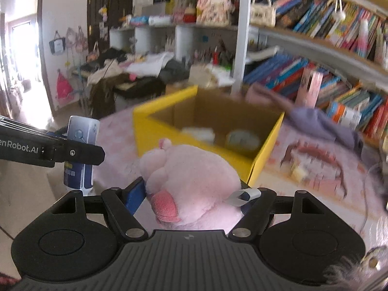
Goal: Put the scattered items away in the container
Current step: 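Carry the bottle and plush pig with both tools over the yellow box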
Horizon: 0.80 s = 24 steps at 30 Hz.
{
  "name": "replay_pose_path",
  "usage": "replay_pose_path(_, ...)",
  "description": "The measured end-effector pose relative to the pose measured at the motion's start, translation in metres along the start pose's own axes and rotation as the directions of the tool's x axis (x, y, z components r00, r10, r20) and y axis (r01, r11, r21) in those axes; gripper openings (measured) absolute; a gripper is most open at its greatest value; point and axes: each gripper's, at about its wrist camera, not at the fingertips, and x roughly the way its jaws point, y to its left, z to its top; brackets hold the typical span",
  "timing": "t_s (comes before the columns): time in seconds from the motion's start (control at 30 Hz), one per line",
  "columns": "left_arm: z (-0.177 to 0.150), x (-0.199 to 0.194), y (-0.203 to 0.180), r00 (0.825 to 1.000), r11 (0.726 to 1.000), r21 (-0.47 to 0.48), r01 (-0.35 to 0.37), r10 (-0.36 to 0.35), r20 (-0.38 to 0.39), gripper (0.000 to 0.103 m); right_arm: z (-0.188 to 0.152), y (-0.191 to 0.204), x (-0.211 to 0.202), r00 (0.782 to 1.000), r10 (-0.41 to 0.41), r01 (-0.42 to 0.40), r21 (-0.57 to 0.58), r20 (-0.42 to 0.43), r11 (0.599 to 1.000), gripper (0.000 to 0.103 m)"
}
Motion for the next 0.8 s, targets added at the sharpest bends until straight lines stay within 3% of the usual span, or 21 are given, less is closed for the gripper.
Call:
replay_pose_path(0.3,0.062,0.049,-0.02,0.999,0.998,0.067,0.014,-0.017,0.051,0.031,0.051,-0.046,0.034,0.991,-0.044,0.048,-0.031,0.13,0.998,0.074)
replay_pose_path(0.53,0.09,0.093,-0.026,0.999,0.994,0.11,-0.013,0.009,0.032,0.031,0.073,-0.074,0.082,0.991,-0.092,0.097,-0.048,0.098,0.994,0.074)
replay_pose_path(0.8,0.105,0.14,-0.022,1.0,0.997,0.072,-0.013,0.015,-0.026,0.031,0.094,-0.099,0.145,0.998,-0.051,0.053,-0.067,0.03,0.996,0.074)
